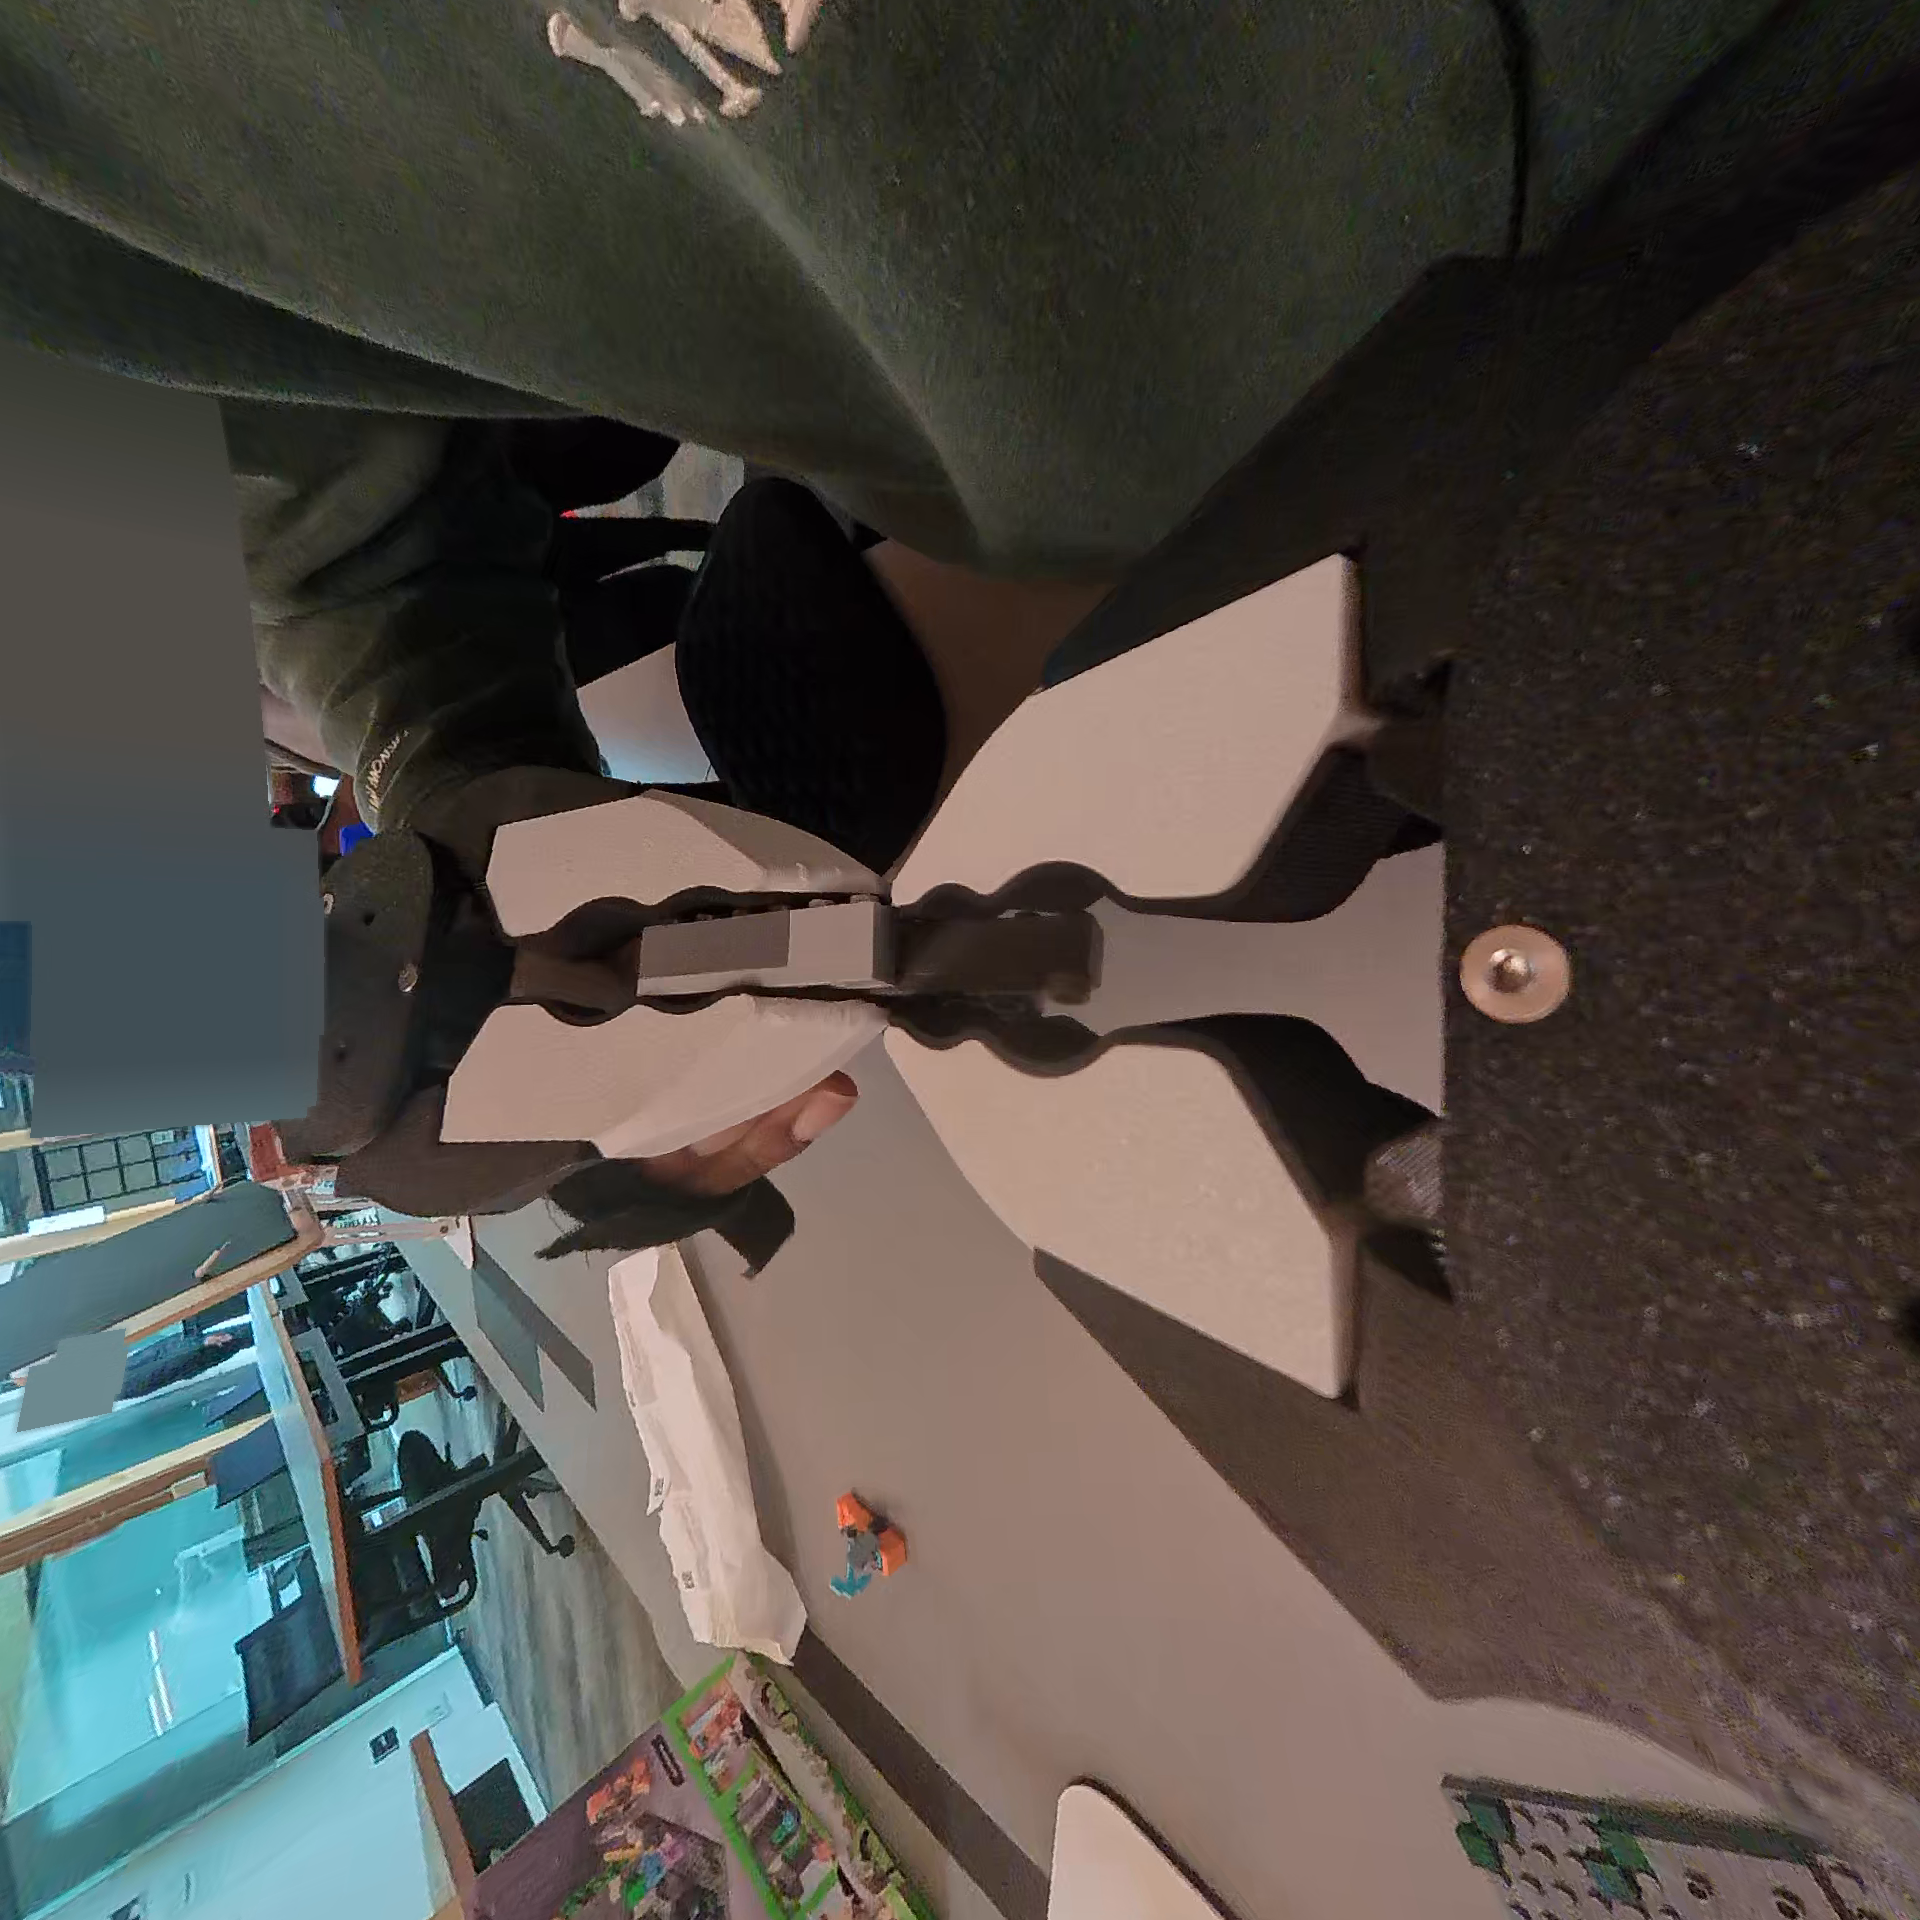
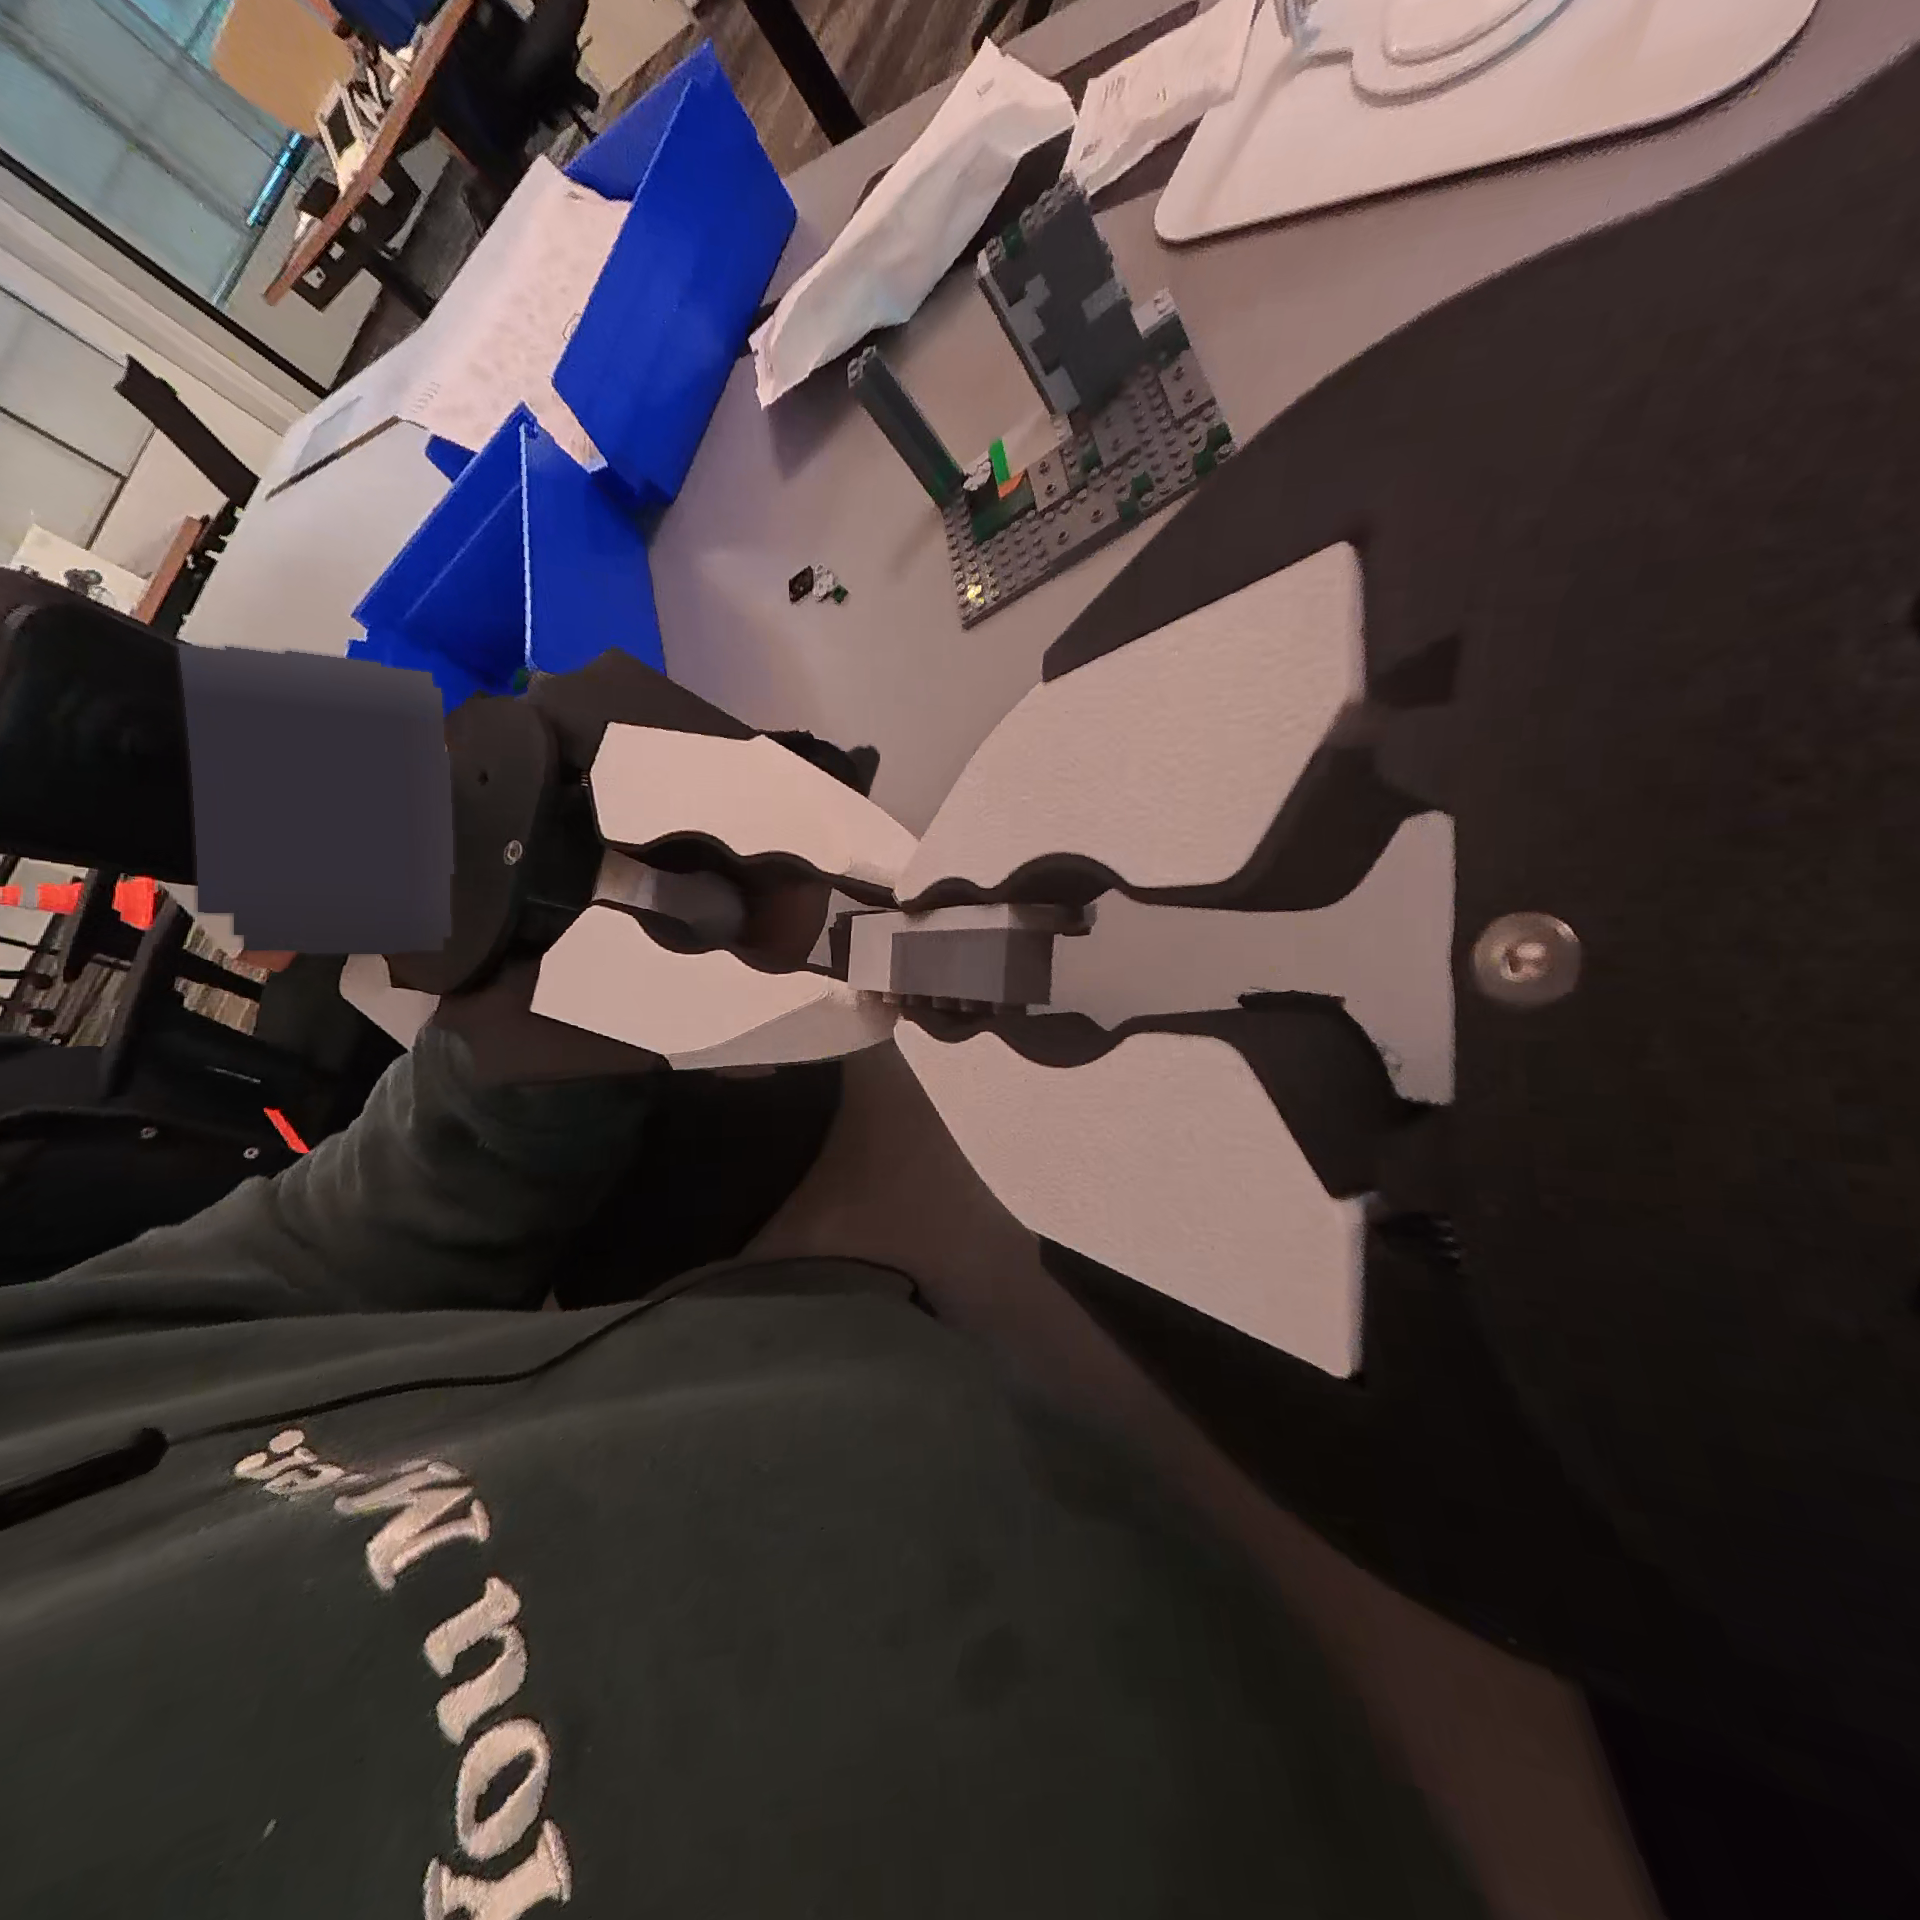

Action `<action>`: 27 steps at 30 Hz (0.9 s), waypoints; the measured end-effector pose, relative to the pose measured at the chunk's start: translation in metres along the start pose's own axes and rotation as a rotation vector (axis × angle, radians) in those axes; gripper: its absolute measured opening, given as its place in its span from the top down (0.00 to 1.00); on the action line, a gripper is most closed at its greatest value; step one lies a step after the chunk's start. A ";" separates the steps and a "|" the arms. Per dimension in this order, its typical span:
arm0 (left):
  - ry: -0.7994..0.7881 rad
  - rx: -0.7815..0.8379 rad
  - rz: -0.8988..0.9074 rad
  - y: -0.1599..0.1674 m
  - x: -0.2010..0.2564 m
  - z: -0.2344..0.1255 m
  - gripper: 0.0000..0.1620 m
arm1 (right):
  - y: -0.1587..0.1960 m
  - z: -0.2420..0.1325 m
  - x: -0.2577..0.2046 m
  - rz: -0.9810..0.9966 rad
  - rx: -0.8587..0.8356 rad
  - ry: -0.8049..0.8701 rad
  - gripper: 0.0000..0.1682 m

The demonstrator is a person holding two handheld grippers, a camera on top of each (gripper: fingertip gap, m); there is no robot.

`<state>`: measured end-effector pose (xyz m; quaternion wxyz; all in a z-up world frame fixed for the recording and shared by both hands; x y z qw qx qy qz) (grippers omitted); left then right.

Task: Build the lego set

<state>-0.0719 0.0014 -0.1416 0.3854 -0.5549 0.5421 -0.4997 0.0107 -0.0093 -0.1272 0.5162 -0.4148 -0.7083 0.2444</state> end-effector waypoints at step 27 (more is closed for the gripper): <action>-0.131 -0.102 0.135 0.007 0.002 0.003 0.91 | 0.006 0.003 -0.009 -0.013 -0.066 0.096 0.91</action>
Point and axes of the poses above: each gripper's, where its closed fingertips meet, z out along the fingers, y out of its underside, x = y × z across the jaws, the point moved 5 cm from there along -z, back along the fingers, and after that the axes turned 15 degrees about -z, right-handed, at the moved point
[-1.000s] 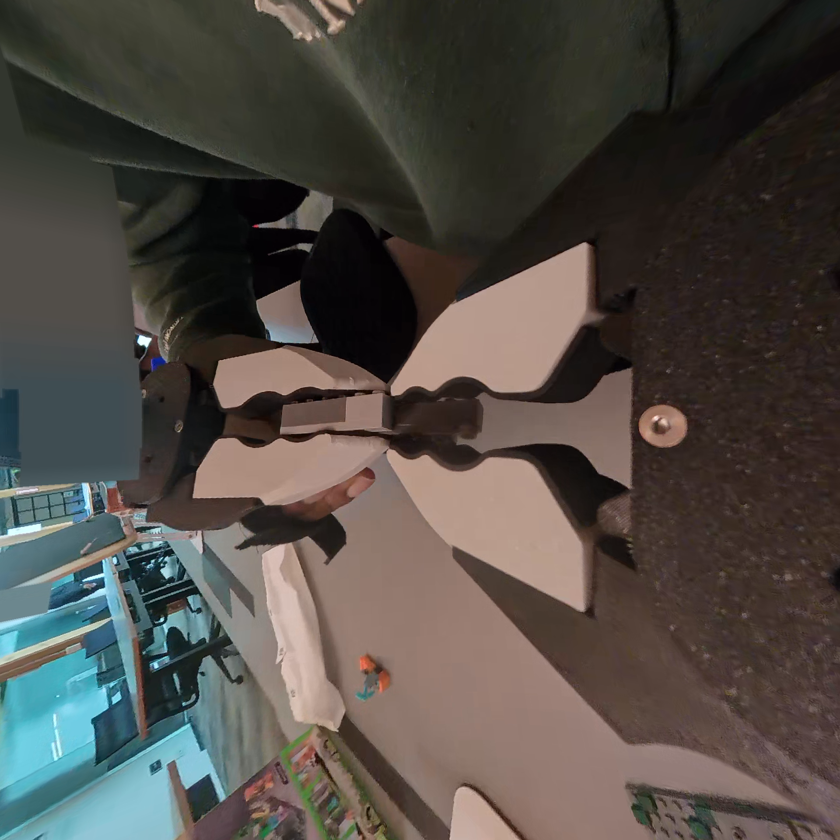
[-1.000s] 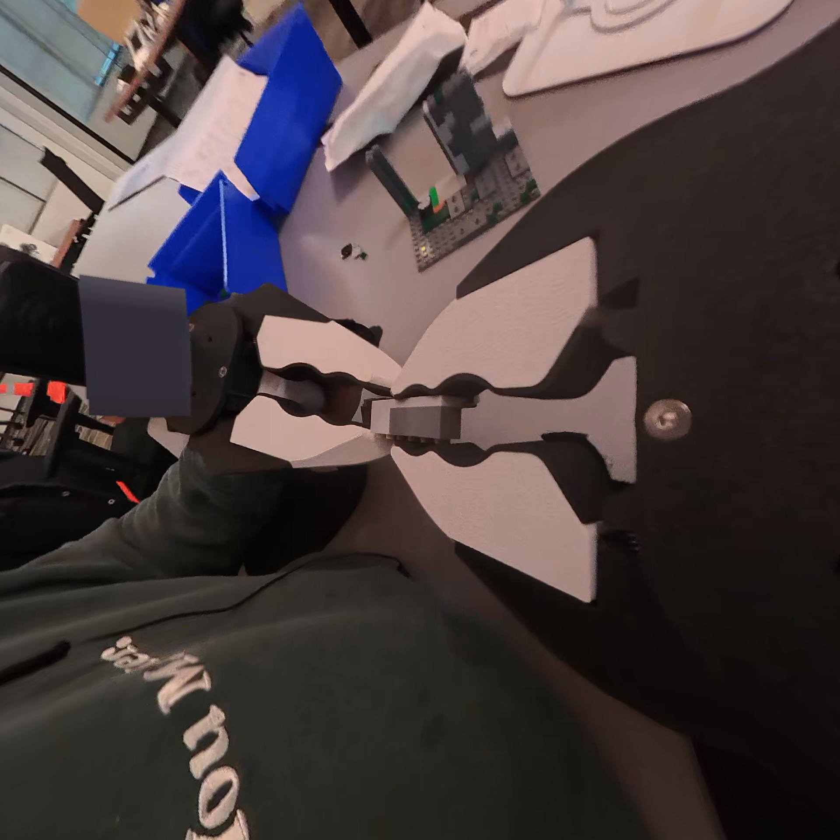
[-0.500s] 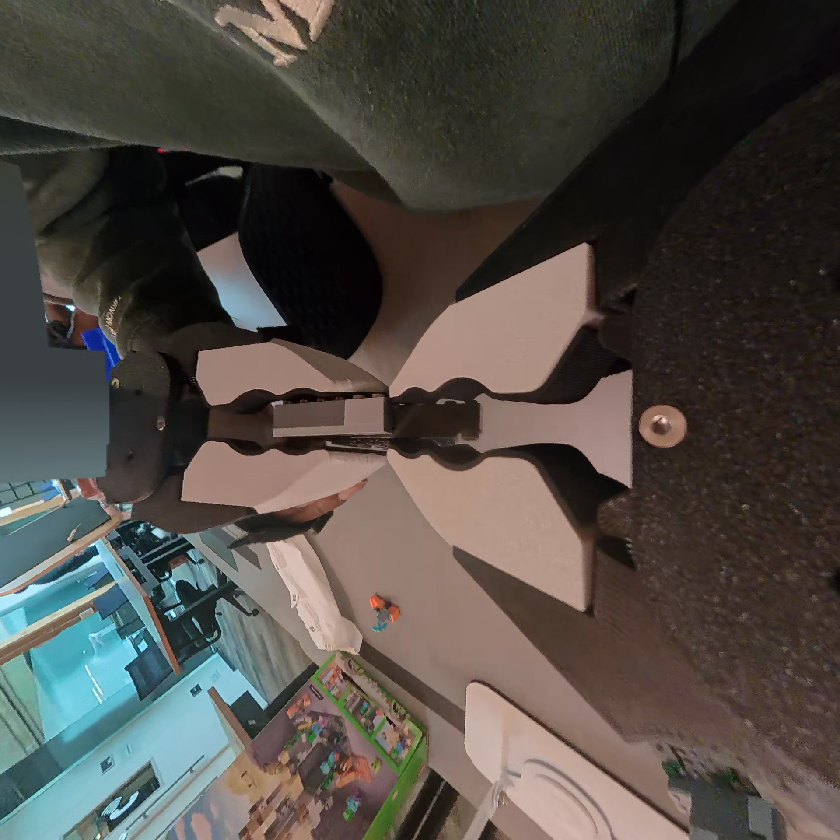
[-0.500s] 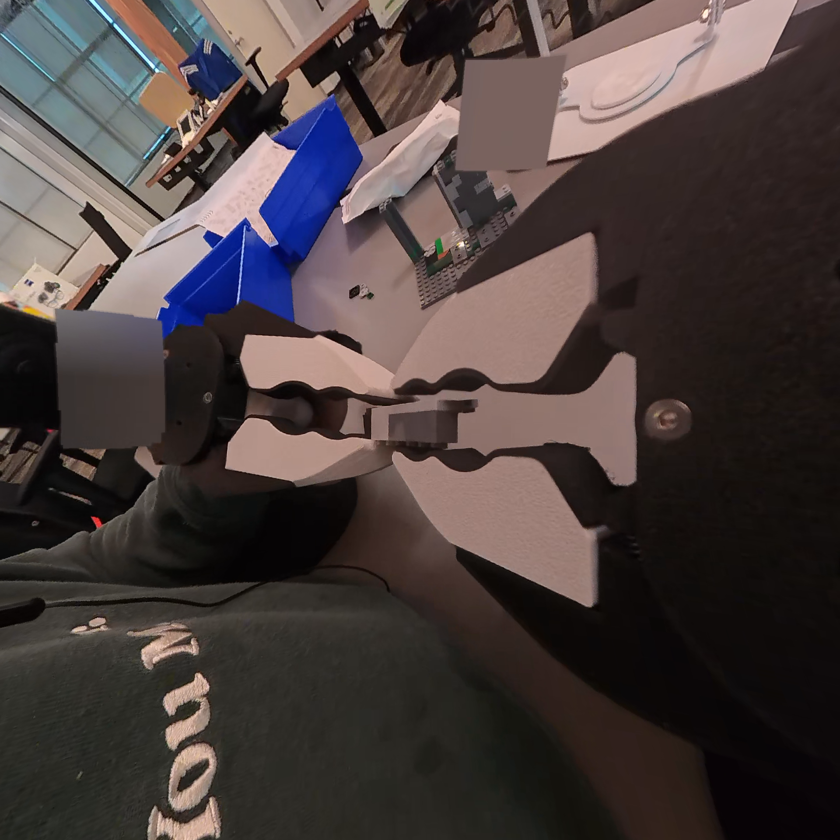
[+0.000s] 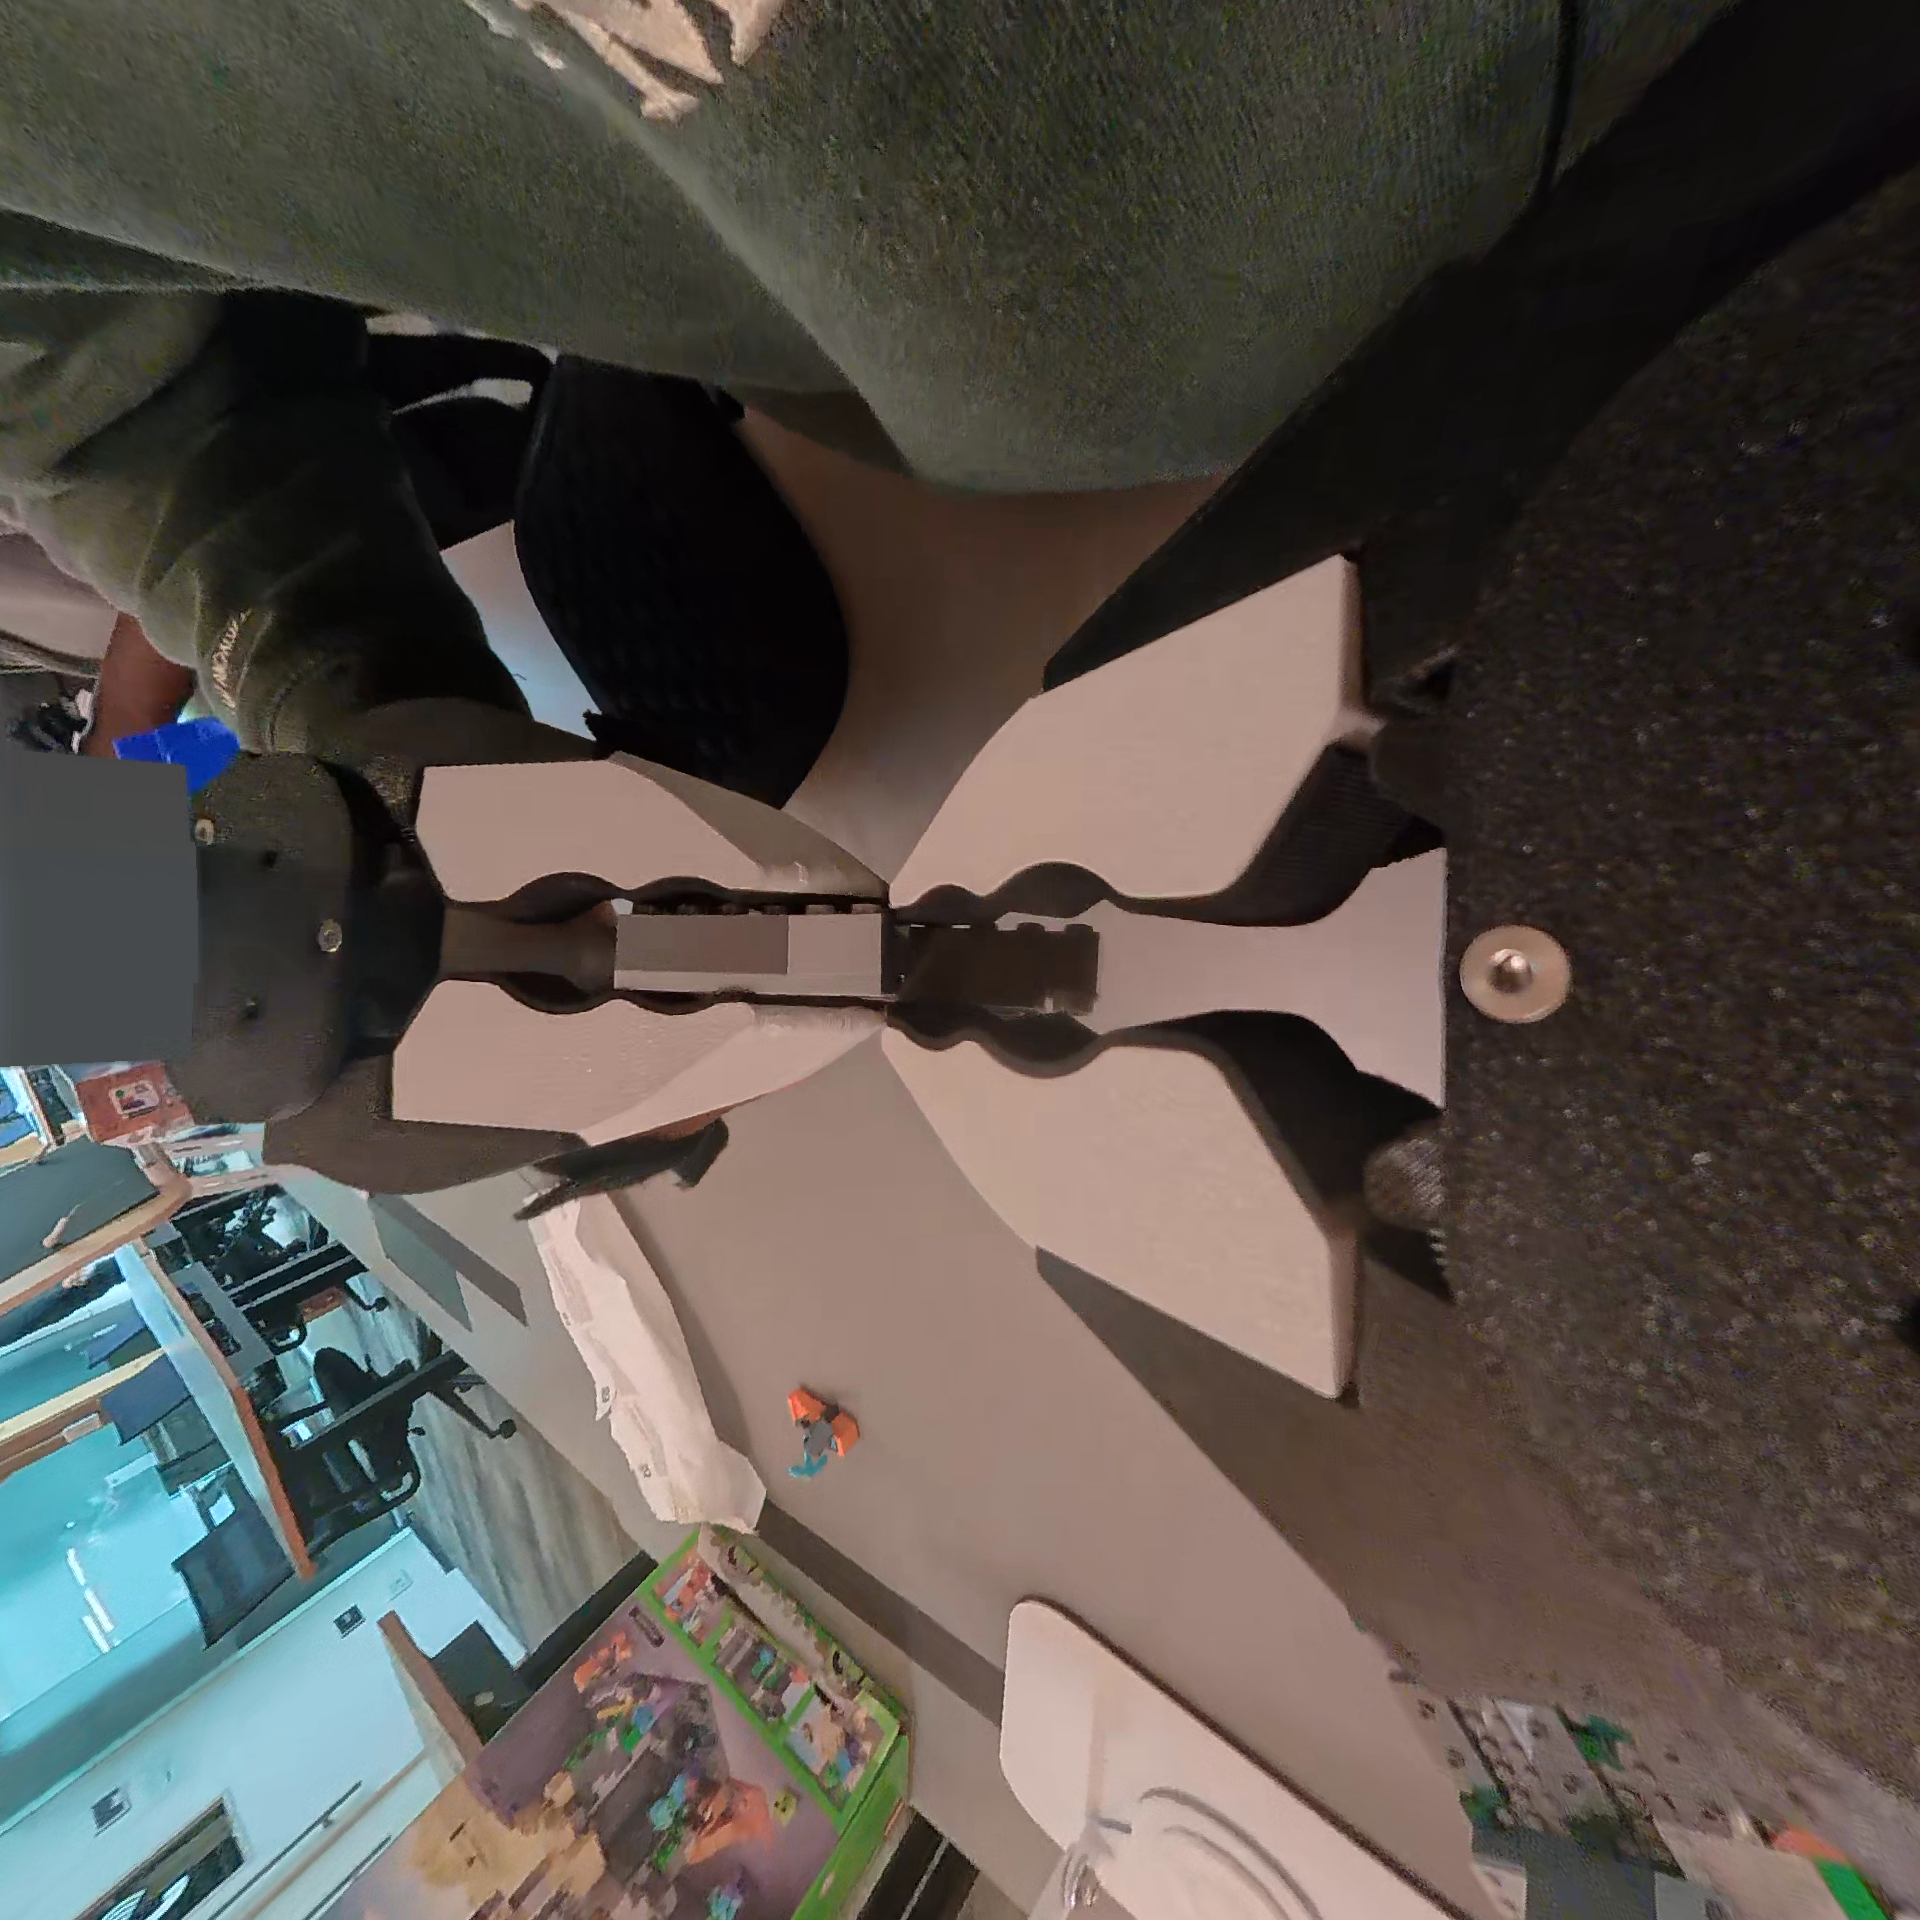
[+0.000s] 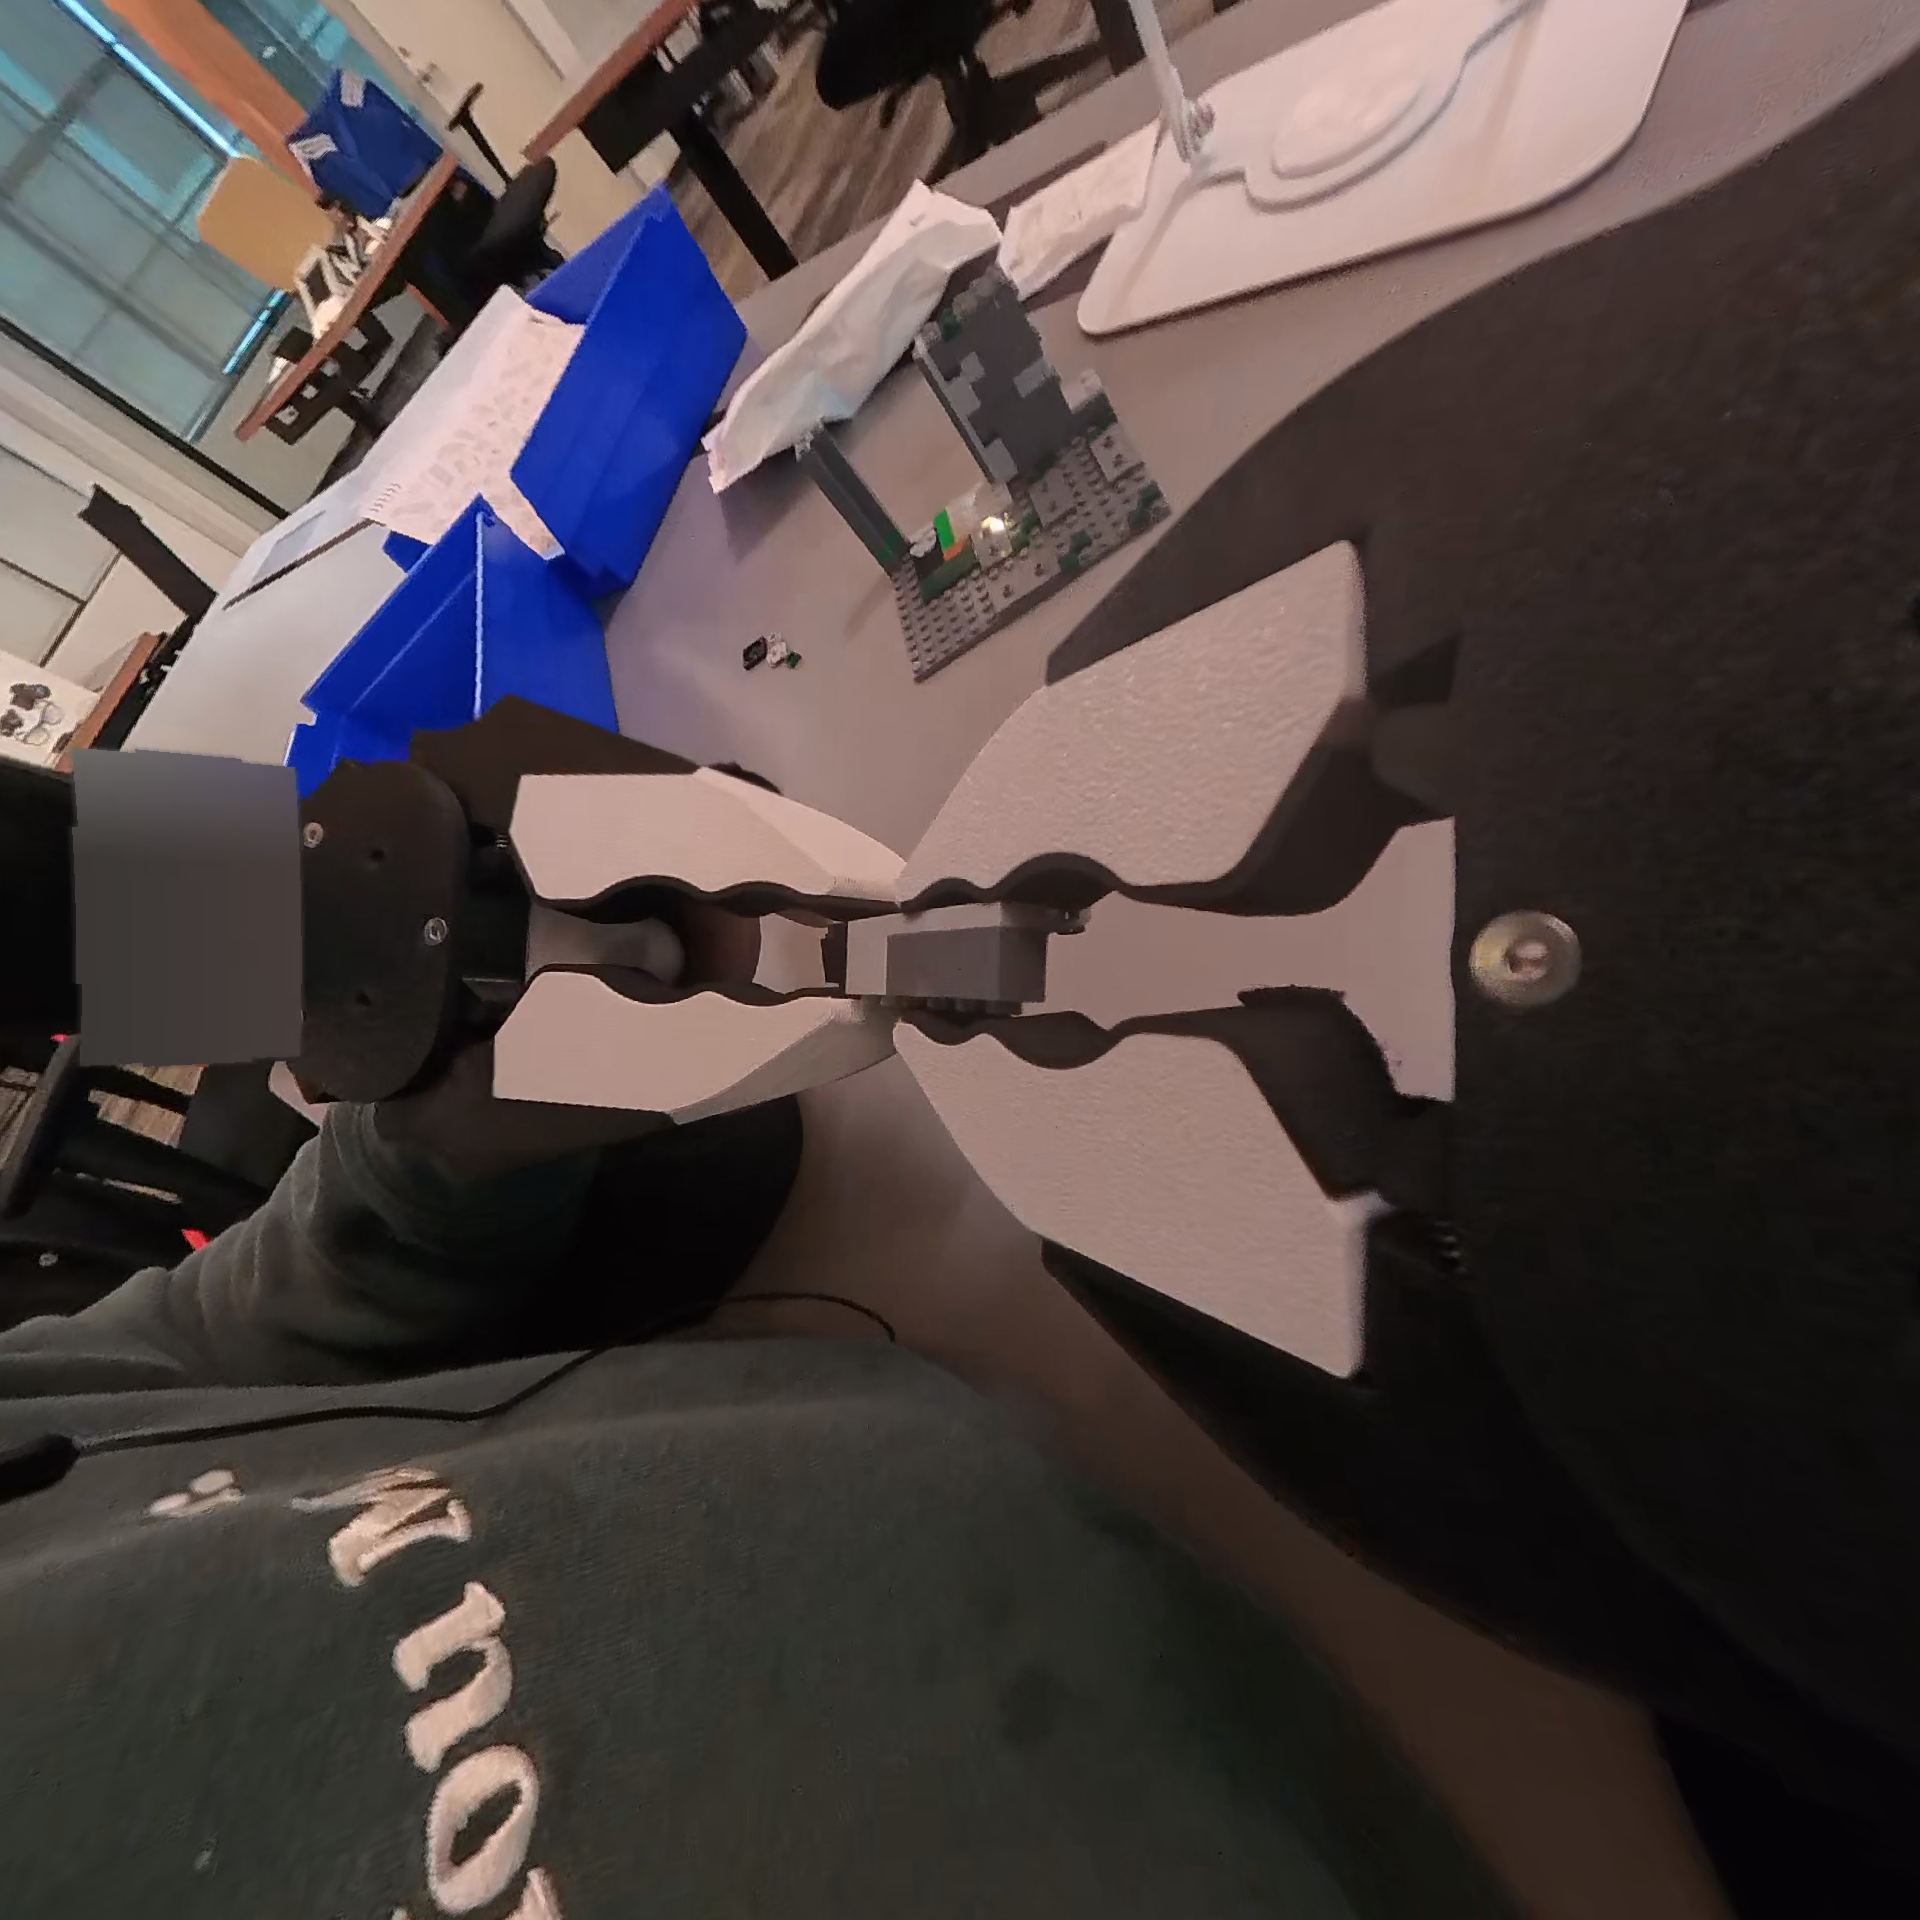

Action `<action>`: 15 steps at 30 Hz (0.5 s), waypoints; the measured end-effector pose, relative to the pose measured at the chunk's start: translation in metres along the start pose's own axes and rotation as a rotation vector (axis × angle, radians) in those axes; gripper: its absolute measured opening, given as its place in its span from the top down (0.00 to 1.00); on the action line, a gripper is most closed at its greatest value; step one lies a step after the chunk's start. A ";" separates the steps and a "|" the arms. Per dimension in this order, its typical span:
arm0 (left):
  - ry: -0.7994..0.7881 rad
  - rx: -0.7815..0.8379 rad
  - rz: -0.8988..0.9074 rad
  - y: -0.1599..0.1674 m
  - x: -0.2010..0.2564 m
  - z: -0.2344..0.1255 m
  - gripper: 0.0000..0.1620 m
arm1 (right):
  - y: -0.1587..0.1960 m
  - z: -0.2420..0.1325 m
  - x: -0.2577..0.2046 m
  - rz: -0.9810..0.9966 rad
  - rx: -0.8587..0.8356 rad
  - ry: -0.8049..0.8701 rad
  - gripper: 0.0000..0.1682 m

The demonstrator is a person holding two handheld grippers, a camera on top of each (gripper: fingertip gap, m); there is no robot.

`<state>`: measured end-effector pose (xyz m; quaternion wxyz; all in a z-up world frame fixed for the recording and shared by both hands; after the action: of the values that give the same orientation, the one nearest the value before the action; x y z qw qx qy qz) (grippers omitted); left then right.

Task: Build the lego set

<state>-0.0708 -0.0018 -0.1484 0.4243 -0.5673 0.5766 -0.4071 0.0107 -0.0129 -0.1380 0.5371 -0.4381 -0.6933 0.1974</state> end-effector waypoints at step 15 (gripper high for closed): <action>0.225 0.012 -0.612 0.013 -0.028 0.004 0.90 | 0.035 0.009 0.015 0.885 0.239 -0.178 0.91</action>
<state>-0.0712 0.0263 -0.1611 0.2194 -0.6633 0.4202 -0.5792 0.0160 0.0201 -0.1581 0.3864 -0.6079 -0.4557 0.5230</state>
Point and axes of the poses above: each gripper's, where its closed fingertips meet, z out along the fingers, y out of its underside, x = y × z across the jaws, the point moved 5 cm from there along -z, back along the fingers, and after that the axes turned 15 degrees about -z, right-handed, at the moved point
